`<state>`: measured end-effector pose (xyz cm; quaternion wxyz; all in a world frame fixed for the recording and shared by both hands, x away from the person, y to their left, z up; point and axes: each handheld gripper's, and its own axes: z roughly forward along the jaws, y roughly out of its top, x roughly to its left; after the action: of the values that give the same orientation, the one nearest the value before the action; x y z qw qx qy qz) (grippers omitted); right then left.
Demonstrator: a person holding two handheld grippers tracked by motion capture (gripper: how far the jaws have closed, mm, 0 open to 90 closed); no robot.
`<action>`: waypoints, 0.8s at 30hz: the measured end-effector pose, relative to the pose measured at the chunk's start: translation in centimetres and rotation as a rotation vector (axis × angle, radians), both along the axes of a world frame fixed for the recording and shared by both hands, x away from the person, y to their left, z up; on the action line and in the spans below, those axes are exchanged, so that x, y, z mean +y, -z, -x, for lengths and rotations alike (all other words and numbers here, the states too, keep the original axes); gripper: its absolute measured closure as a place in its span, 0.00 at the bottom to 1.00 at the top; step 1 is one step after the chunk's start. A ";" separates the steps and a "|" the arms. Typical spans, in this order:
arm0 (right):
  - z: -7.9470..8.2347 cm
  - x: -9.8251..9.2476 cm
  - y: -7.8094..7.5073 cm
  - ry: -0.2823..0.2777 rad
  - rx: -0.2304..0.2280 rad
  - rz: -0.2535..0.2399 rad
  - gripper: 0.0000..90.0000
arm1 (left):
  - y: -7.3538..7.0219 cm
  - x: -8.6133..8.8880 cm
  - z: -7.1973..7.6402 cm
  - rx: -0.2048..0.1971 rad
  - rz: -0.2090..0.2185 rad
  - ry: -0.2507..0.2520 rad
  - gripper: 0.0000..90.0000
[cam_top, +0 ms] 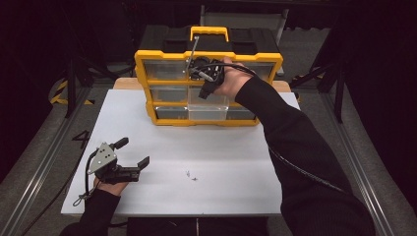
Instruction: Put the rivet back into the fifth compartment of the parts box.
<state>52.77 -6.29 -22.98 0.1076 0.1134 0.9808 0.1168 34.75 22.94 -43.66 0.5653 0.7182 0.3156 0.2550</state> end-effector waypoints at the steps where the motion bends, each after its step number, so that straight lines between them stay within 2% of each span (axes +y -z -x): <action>1: -0.1 0.0 0.2 0.001 0.003 0.007 0.92 | 0.0 0.0 0.0 0.000 0.000 0.000 0.01; 11: -0.9 0.0 2.6 0.004 0.036 0.041 0.92 | 0.0 0.0 0.0 0.003 -0.003 0.003 0.01; 24: -1.7 0.0 4.3 0.021 0.058 0.065 0.92 | 0.0 0.0 0.0 0.004 -0.005 0.003 0.02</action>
<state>54.42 -6.33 -27.29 0.0841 0.1234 0.9855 0.0802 34.76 22.92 -43.66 0.5634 0.7206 0.3147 0.2535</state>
